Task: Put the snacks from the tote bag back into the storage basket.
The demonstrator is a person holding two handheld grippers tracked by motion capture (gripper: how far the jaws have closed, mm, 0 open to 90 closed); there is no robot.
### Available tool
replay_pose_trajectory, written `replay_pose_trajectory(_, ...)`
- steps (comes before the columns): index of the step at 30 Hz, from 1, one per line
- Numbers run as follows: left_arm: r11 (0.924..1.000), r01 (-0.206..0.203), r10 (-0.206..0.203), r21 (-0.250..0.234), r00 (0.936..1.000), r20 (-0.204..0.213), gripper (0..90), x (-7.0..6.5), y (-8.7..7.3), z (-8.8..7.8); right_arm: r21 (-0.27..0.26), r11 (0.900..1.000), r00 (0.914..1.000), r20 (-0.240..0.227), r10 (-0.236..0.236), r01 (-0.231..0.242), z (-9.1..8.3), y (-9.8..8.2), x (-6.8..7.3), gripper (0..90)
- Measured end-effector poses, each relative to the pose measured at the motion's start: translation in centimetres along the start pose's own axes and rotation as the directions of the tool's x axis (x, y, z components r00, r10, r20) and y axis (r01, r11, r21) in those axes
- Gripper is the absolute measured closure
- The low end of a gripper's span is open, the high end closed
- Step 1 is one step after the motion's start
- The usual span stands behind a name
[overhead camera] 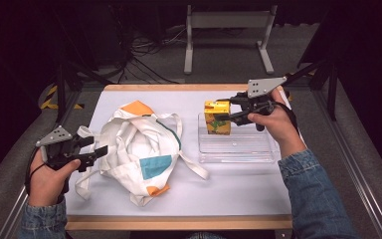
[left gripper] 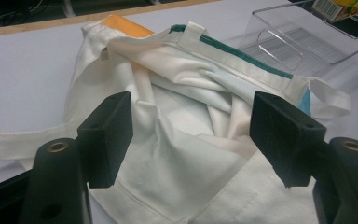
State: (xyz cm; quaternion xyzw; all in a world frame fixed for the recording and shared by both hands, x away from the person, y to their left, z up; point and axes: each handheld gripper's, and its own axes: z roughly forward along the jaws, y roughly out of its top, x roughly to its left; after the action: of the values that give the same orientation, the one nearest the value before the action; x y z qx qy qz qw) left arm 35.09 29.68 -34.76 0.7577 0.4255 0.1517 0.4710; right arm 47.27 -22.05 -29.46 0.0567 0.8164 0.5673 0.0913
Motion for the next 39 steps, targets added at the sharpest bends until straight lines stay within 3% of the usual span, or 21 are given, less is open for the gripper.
replay_pose_trajectory(9, 1.0000, -0.001, 0.001, 0.001, 1.0000, 0.003, 31.2, 0.0, 0.0, 0.1, 0.013, 1.000, 0.9997, -0.009, 0.021, -0.021, 0.6, -1.5, -0.2, 51.2)
replay_pose_trajectory(20, 1.0000, -0.004, 0.004, 0.001, 1.0000, 0.001, 31.2, 0.0, 0.0, 0.1, 0.039, 0.999, 0.9986, -0.045, 0.027, -0.026, 1.8, -3.3, 0.7, 51.2)
replay_pose_trajectory(39, 1.0000, -0.004, 0.003, 0.004, 1.0000, 0.003, 31.1, 0.0, 0.0, 0.3, 0.083, 0.996, 0.9964, -0.078, 0.034, -0.028, 3.0, -5.2, 1.2, 51.1)
